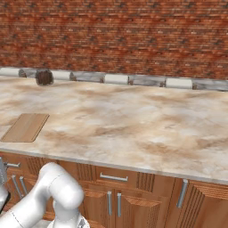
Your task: Open the drawer on the left and place the cutting tools on the cutting board.
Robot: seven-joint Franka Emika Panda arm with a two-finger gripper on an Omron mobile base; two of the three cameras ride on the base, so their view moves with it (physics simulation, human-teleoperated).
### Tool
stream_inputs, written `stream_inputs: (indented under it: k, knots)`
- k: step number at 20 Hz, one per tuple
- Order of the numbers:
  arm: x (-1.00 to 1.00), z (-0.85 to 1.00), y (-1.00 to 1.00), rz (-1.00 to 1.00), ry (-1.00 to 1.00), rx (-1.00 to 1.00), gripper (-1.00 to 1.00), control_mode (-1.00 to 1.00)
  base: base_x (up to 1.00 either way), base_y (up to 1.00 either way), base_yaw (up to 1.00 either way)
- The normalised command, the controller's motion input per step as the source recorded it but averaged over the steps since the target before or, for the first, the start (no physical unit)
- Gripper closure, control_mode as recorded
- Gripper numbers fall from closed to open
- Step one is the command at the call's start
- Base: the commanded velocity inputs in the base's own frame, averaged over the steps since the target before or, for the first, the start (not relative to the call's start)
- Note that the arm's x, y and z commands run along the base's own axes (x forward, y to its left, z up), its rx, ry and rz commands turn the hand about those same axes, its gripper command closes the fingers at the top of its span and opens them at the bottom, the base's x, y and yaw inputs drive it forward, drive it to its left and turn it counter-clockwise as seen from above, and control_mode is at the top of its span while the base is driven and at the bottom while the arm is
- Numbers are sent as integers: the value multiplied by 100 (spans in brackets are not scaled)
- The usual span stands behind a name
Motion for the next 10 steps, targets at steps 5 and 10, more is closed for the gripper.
stream_inputs:
  k: [5,10]
  knots:
    - [-100,0,0,4,-2,2,100,-100,0,0,0]
    - [-100,0,0,1,-6,5,100,-100,0,0,0]
